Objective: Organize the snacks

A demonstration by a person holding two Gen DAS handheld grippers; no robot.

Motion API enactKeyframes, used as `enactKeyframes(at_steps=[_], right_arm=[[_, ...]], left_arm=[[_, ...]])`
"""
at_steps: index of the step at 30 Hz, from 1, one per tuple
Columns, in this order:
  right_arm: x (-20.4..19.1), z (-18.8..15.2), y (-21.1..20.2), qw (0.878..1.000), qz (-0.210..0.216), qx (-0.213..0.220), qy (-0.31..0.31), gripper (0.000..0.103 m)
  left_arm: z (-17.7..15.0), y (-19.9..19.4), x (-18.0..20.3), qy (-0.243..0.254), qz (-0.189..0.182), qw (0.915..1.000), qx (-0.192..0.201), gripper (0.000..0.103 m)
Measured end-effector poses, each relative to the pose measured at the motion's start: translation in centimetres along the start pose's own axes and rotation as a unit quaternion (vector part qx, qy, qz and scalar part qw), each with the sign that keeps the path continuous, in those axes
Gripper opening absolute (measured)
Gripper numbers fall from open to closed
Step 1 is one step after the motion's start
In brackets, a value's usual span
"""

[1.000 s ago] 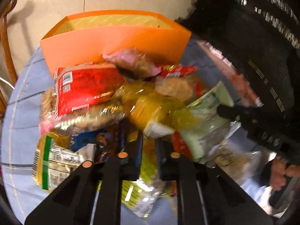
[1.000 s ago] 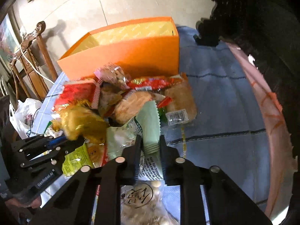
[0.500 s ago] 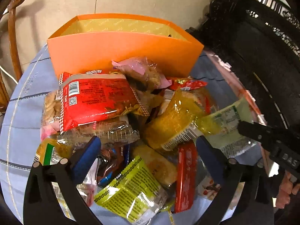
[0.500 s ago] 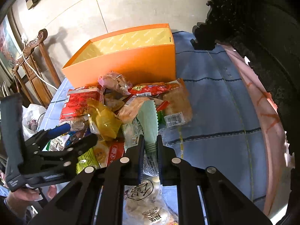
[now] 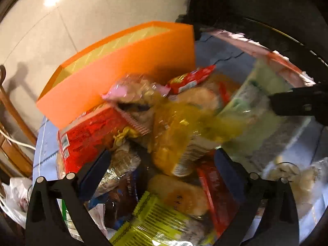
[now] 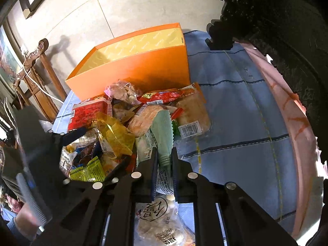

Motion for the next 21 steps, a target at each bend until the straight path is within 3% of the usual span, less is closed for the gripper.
enactKeyframes(at_steps=[1,2,3,4,10,16,21], right_arm=[[0.1,0.0,0.0,1.000,-0.001,0.000,0.000,0.012],[0.2,-0.1,0.1,1.000,-0.003,-0.001,0.002,0.012],[0.3,0.0,0.2,1.000,-0.002,-0.002,0.004,0.012],[0.3,0.0,0.2,1.000,0.000,-0.004,0.008,0.012],[0.1,0.1,-0.2,1.000,0.006,-0.002,0.008,0.012],[-0.3,1.3,-1.7,1.000,0.002,0.024,-0.001,0.012],[-0.6,2.5,-3.2,0.999,0.010,0.040,0.002,0.009]], left_arm=[[0.1,-0.2,-0.2,-0.012,-0.006,0.9999,0.010,0.097],[0.4,-0.7,-0.1,-0.026,-0.027,0.9989,0.029,0.066],[0.6,-0.9,-0.2,-0.036,-0.038,0.9980,0.034,0.043],[0.6,-0.6,-0.3,-0.046,-0.045,0.9976,0.024,0.030],[0.8,-1.6,-0.6,-0.080,-0.078,0.9937,0.006,0.026],[2.8,-6.8,-1.2,-0.105,-0.097,0.9882,0.056,0.026],[4.8,-10.3,-2.4,-0.098,-0.079,0.9880,0.089,0.026]])
Point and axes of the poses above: each gripper's, at about its wrist camera, not at the fingertips, and y roughly the way its jaws point, x to its right, z to its top, the point moved 10 cm from there along y, roughly the way its jaws point, and after that the axes turned 8 degrees about -z, right-handed, at the moved point
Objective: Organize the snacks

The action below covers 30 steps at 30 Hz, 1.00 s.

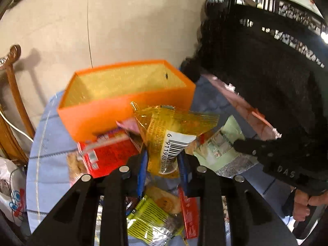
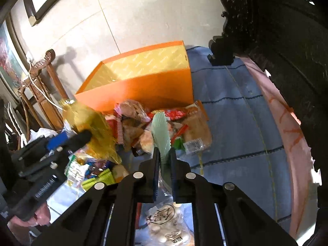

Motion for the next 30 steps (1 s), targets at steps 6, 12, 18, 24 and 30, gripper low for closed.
enactKeyframes(at_steps=[6,12,18,24,30], right_arm=[[-0.7,2.8,-2.6,0.999,0.009,0.045,-0.008,0.009],[-2.2,8.4,-4.3,0.995,0.017,0.091,-0.027,0.009],[-4.0,17.0,-2.9,0.991,0.029,0.126,-0.021,0.009],[-6.5,21.8,1.2,0.990,0.035,0.125,-0.055,0.018],[-5.5,22.1,2.2,0.985,0.005,0.142,-0.101,0.094]], left_arm=[[3.0,-1.8,-0.9,-0.006,0.004,0.9997,0.025,0.026],[7.2,-1.9,-3.9,-0.007,0.035,0.9986,0.040,0.026],[12.2,1.0,-8.4,-0.027,0.060,0.9973,0.033,0.026],[14.4,4.8,-12.4,-0.042,0.084,0.9953,0.023,0.027],[12.2,4.0,-13.1,-0.041,0.086,0.9947,0.039,0.099]])
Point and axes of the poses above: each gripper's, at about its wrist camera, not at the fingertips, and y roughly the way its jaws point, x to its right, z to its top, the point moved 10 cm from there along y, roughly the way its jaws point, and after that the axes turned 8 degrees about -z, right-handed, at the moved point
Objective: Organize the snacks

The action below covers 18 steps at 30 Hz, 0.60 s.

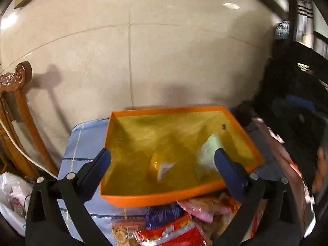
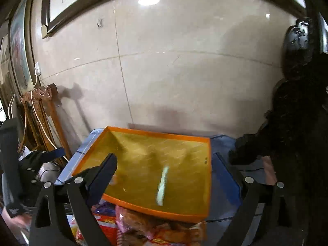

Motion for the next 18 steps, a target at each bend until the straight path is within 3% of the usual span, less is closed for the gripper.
enactKeyframes(at_steps=[4,7,9,11,14,18], right_arm=[[1.9,-3.5,-1.6,1.000,0.012,-0.027,-0.005,0.098],[2.3,-8.0,-1.8,0.996,0.008,-0.052,-0.073,0.098],[2.0,-11.3,-1.4,0.989,0.009,-0.069,-0.132,0.098],[0.6,-14.5,-0.6,0.979,0.043,-0.098,-0.171,0.098],[-0.7,-16.8,1.1,0.971,0.051,-0.108,-0.208,0.098],[-1.9,-17.7,3.8,0.970,0.073,-0.118,-0.198,0.098]], left_arm=[[-4.0,-2.0,1.6,0.069,-0.002,0.9974,-0.023,0.099],[-7.8,-2.7,3.7,0.145,-0.018,0.9881,-0.049,0.099],[-10.4,-2.6,5.0,0.198,-0.033,0.9777,-0.062,0.099],[-12.4,-2.1,5.5,0.230,-0.042,0.9690,-0.078,0.099],[-13.9,-1.1,5.4,0.239,-0.050,0.9662,-0.083,0.099],[-14.9,1.0,4.1,0.178,-0.078,0.9748,-0.110,0.099]])
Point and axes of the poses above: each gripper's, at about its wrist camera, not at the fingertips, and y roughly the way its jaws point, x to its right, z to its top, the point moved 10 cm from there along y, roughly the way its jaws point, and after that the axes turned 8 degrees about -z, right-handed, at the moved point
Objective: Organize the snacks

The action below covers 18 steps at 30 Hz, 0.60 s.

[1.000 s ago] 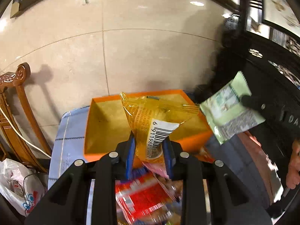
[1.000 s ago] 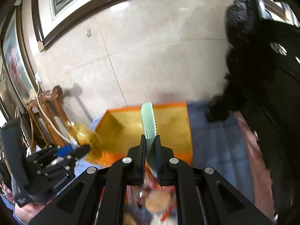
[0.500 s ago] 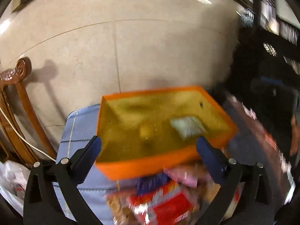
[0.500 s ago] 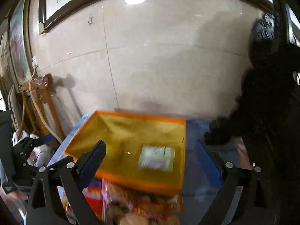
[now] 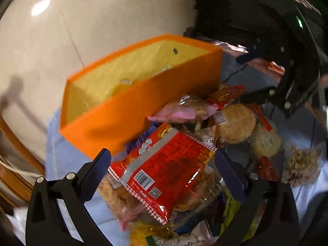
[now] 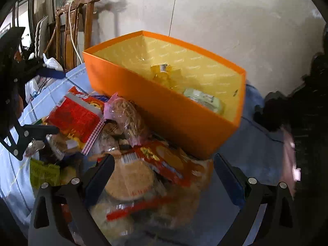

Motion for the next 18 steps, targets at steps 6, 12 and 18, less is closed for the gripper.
enactKeyframes(at_steps=[6,12,18], right_arm=[[-1.1,-0.2,3.5,1.000,0.007,-0.018,-0.014,0.098],[-0.9,-0.2,5.1,0.999,-0.001,-0.040,0.025,0.023],[0.0,-0.5,3.3,0.995,-0.049,-0.056,0.063,0.017]], left_arm=[[-0.9,2.3,-1.0,-0.046,-0.044,0.9979,-0.009,0.099],[-1.1,3.4,-0.7,-0.044,-0.037,0.9983,-0.005,0.066],[-0.6,1.0,-2.4,-0.129,-0.039,0.9909,0.001,0.004]])
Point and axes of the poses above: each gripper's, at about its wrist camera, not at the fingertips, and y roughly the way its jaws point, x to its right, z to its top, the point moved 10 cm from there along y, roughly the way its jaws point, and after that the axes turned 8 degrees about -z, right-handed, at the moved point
